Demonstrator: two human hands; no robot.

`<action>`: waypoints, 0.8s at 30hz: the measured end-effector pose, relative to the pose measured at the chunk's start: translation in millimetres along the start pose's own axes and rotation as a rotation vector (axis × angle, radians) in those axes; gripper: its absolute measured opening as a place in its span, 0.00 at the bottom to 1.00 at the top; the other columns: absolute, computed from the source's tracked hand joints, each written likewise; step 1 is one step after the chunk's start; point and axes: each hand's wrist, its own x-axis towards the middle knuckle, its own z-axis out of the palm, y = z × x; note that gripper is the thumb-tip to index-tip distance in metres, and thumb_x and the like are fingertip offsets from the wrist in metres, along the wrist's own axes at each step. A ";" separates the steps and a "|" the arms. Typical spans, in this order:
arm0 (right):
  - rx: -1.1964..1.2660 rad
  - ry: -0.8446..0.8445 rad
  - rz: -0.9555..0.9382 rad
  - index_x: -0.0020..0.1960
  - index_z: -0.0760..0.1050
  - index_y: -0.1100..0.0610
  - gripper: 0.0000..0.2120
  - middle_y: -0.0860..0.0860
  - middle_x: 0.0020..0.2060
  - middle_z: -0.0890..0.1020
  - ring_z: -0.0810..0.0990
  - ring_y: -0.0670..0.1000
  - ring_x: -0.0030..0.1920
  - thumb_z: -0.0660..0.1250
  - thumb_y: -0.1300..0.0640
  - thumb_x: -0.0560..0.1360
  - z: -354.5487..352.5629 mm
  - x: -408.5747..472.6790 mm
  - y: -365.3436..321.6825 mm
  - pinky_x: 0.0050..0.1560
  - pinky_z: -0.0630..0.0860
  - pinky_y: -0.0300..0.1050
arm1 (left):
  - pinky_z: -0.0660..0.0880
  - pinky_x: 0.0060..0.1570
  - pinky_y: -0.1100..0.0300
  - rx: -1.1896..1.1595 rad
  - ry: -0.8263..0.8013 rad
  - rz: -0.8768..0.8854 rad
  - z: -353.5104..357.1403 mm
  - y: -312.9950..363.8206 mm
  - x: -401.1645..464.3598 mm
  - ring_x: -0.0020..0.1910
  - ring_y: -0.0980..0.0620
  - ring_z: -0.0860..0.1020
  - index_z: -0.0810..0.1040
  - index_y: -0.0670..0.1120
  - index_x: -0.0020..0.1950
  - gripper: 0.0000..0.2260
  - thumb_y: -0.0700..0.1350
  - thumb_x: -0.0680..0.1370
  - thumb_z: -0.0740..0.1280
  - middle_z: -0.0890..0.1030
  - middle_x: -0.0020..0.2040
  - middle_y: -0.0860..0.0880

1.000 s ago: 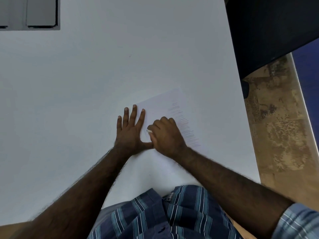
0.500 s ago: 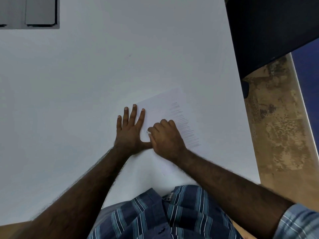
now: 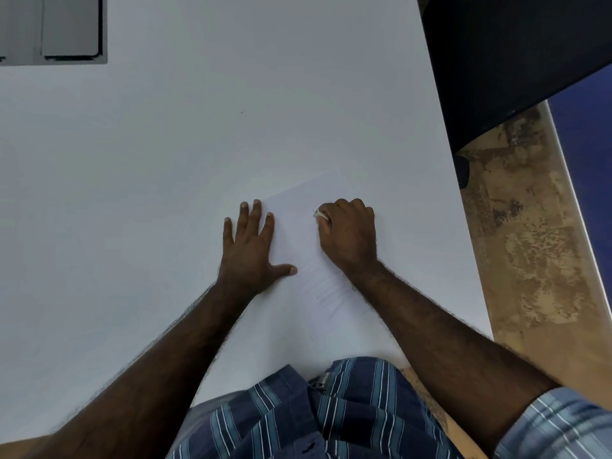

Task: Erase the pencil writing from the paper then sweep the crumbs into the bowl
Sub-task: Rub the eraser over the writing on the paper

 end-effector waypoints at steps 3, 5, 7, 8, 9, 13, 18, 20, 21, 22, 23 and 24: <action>0.027 -0.007 0.016 0.50 0.82 0.52 0.04 0.47 0.42 0.82 0.76 0.55 0.44 0.68 0.54 0.79 1.8 -2.5 -1.3 0.44 0.69 0.51 | 0.43 0.81 0.45 -0.080 0.015 0.073 -7.2 11.4 9.0 0.82 0.44 0.39 0.49 0.44 0.84 0.50 0.65 0.74 0.72 0.41 0.84 0.43; 0.031 -0.018 0.027 0.50 0.82 0.52 0.04 0.47 0.43 0.83 0.77 0.55 0.44 0.68 0.54 0.79 1.7 -3.8 -1.7 0.45 0.72 0.53 | 0.46 0.80 0.48 -0.142 -0.034 0.093 -8.8 18.3 14.8 0.83 0.45 0.40 0.47 0.46 0.84 0.49 0.62 0.75 0.73 0.40 0.84 0.44; 0.028 -0.032 0.039 0.52 0.83 0.52 0.06 0.48 0.45 0.84 0.78 0.55 0.45 0.68 0.53 0.80 1.2 -3.7 -2.2 0.46 0.73 0.53 | 0.48 0.80 0.48 -0.105 -0.067 0.084 -8.0 22.8 19.3 0.83 0.45 0.40 0.46 0.48 0.84 0.49 0.61 0.75 0.73 0.39 0.83 0.44; 0.027 -0.033 0.043 0.52 0.83 0.53 0.06 0.49 0.45 0.84 0.78 0.55 0.46 0.67 0.53 0.80 1.3 -4.0 -2.8 0.47 0.73 0.52 | 0.48 0.80 0.48 -0.077 -0.074 0.074 -7.8 23.9 21.1 0.83 0.44 0.40 0.46 0.48 0.84 0.49 0.62 0.74 0.73 0.39 0.83 0.44; 0.029 -0.033 0.042 0.53 0.83 0.54 0.07 0.49 0.46 0.85 0.79 0.55 0.46 0.67 0.53 0.81 0.9 -5.6 -3.9 0.47 0.73 0.52 | 0.48 0.80 0.48 -0.057 -0.080 0.063 -7.4 24.5 23.0 0.83 0.44 0.40 0.46 0.48 0.84 0.50 0.62 0.74 0.73 0.39 0.83 0.44; 0.093 -0.104 -0.152 0.53 0.83 0.54 0.09 0.50 0.45 0.84 0.79 0.55 0.47 0.65 0.53 0.81 1.0 -24.3 -17.6 0.50 0.73 0.53 | 0.52 0.79 0.45 -0.007 -0.096 0.048 -9.1 26.7 27.6 0.83 0.42 0.43 0.46 0.51 0.84 0.52 0.65 0.72 0.74 0.40 0.84 0.43; 0.018 -0.090 -0.243 0.50 0.82 0.54 0.08 0.52 0.43 0.82 0.79 0.59 0.46 0.65 0.54 0.79 -4.0 -7.6 2.0 0.48 0.72 0.55 | 0.54 0.78 0.44 0.044 -0.128 0.021 -13.9 32.3 31.9 0.82 0.41 0.44 0.43 0.55 0.84 0.54 0.64 0.71 0.76 0.41 0.84 0.43; -0.016 -0.003 -0.044 0.48 0.81 0.53 0.07 0.52 0.42 0.82 0.78 0.61 0.45 0.65 0.54 0.78 -9.3 12.7 19.4 0.47 0.72 0.55 | 0.53 0.78 0.44 0.059 -0.153 0.012 -16.4 34.0 33.7 0.82 0.41 0.44 0.42 0.56 0.84 0.54 0.63 0.71 0.76 0.40 0.84 0.43; -0.016 0.020 0.038 0.47 0.81 0.53 0.07 0.52 0.41 0.82 0.78 0.61 0.45 0.64 0.53 0.78 -11.5 19.2 24.7 0.47 0.72 0.55 | 0.53 0.78 0.44 0.068 -0.162 0.010 -17.3 34.8 34.6 0.82 0.41 0.44 0.41 0.57 0.84 0.54 0.64 0.71 0.76 0.40 0.84 0.43; -0.013 0.021 0.077 0.47 0.80 0.53 0.08 0.52 0.42 0.82 0.78 0.61 0.45 0.64 0.53 0.78 -12.2 21.0 24.8 0.47 0.73 0.56 | 0.53 0.78 0.44 0.078 -0.163 0.009 -17.3 35.3 35.4 0.82 0.40 0.45 0.41 0.57 0.84 0.55 0.64 0.71 0.76 0.41 0.83 0.43; -0.009 0.011 0.070 0.47 0.80 0.53 0.08 0.52 0.42 0.82 0.78 0.61 0.46 0.63 0.53 0.78 -11.5 17.9 19.9 0.48 0.73 0.56 | 0.54 0.78 0.43 0.087 -0.158 0.007 -17.2 35.5 35.9 0.82 0.40 0.45 0.41 0.57 0.84 0.55 0.64 0.70 0.76 0.42 0.83 0.43; 0.002 -0.007 0.021 0.48 0.81 0.53 0.08 0.52 0.43 0.82 0.78 0.61 0.46 0.63 0.53 0.79 -9.6 10.4 11.4 0.49 0.73 0.56 | 0.55 0.77 0.44 0.093 -0.149 0.006 -16.7 35.7 36.3 0.82 0.40 0.47 0.41 0.57 0.83 0.56 0.64 0.69 0.77 0.42 0.83 0.42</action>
